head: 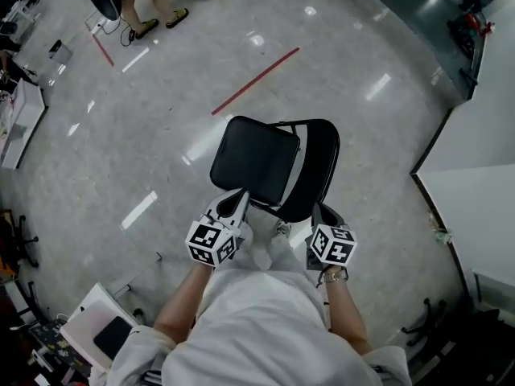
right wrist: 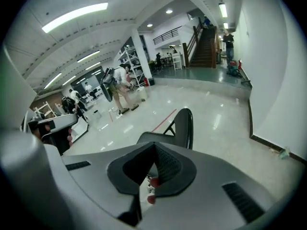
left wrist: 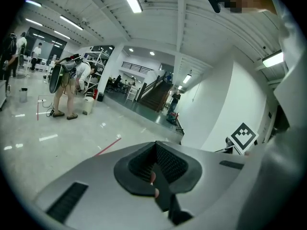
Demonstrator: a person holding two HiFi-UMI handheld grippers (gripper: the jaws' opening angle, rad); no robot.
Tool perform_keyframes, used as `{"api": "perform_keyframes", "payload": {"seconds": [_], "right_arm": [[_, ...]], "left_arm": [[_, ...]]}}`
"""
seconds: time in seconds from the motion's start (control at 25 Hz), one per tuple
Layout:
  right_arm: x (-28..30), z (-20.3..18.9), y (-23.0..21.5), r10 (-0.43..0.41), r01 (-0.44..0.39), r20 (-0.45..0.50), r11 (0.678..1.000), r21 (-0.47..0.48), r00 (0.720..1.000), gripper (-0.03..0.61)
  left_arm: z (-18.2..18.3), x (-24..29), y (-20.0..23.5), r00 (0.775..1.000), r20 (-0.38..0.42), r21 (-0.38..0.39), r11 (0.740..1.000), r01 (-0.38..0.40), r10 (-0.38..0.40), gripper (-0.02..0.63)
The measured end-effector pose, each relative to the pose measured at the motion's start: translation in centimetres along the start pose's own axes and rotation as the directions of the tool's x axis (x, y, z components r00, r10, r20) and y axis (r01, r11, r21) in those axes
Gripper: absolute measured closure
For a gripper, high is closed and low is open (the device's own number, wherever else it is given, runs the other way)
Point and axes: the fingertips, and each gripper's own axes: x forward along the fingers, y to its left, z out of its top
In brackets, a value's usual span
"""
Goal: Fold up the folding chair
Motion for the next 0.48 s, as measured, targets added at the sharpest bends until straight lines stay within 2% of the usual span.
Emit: {"api": "perform_keyframes", "payload": {"seconds": [0.2,0.4,0.48], "right_arm": [[2.4,-2.3,-4.3,-0.085,0.092,-0.058,0.989,0.119,0.995,0.577],[5.7,-3.9,-7.5,-0.141,0.153,-0.102,0.98,0.131,0.985,0.575],[6.9,-4.7,-8.4,-0.143,0.16,-0.126,0.978,0.135,0.982,0.544]], "left_arm": [[-2.1,2.2,0.8,0.998,-0.062,-0.007,1.0,0.027,-0.028,0.603],[-4.4,5.1,2.1,0.992,-0.109,0.003,0.998,0.062,-0.061,0.603],[-5.4,6.2,2.6,0.99,-0.128,0.003,0.998,0.068,-0.067,0.603]]}}
